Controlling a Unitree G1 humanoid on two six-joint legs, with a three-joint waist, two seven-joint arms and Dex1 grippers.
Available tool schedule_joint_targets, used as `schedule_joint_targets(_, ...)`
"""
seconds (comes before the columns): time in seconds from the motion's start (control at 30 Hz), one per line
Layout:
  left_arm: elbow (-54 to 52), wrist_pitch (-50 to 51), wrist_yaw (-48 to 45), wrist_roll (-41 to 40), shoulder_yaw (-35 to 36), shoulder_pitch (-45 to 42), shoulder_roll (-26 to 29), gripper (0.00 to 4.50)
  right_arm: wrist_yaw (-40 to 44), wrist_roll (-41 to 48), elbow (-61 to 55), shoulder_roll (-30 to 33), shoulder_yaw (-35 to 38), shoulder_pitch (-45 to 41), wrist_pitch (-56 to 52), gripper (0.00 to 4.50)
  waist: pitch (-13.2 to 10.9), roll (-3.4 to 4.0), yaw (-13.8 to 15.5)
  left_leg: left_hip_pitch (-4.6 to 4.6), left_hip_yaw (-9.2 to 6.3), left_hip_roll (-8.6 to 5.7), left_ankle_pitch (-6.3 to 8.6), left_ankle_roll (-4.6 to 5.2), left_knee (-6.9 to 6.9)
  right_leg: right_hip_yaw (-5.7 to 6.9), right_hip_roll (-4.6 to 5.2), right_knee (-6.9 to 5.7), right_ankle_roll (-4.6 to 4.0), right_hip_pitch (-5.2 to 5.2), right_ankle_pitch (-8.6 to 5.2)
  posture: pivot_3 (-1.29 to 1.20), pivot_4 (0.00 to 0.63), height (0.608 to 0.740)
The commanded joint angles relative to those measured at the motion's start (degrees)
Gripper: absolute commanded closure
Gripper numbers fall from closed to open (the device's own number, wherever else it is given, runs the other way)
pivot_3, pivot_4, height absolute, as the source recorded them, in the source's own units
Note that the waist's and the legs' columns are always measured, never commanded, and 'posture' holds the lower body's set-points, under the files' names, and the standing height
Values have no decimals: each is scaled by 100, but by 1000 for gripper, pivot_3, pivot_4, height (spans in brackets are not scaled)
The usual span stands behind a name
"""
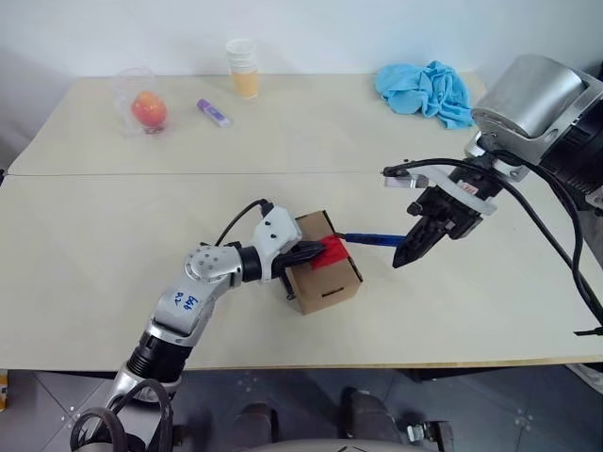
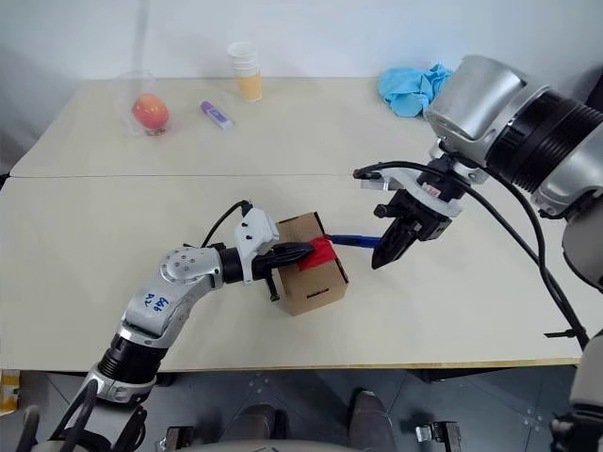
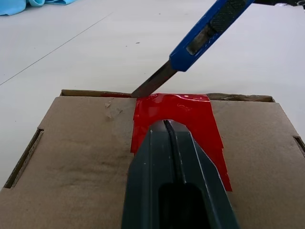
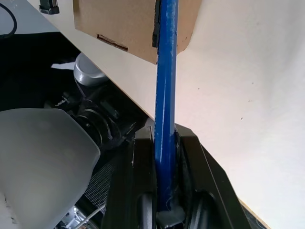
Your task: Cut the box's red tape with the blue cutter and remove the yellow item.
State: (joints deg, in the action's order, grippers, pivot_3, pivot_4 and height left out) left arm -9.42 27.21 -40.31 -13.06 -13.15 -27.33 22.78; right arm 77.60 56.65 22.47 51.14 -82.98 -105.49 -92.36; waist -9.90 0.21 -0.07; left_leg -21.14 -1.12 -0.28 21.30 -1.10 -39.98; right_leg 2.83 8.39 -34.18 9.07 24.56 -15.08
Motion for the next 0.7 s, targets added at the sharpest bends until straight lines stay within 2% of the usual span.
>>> schedule_joint_targets(0.03, 297, 429, -32, 249, -372, 334, 122, 4500, -56, 453, -314, 90, -51, -67, -14, 4330, 0, 0, 1, 0, 0, 0, 0, 0, 0, 0, 0, 0, 0, 0, 0, 0, 150, 740)
schedule_joint_targets(0.7, 390, 399, 18, 253, -343, 298, 80, 4500, -1283, 2340, -336, 375, -626, -392, -14, 4330, 0, 0, 9, -1, 0, 0, 1, 1, 0, 0, 1, 2, 0, -1, 0, 0, 150, 740)
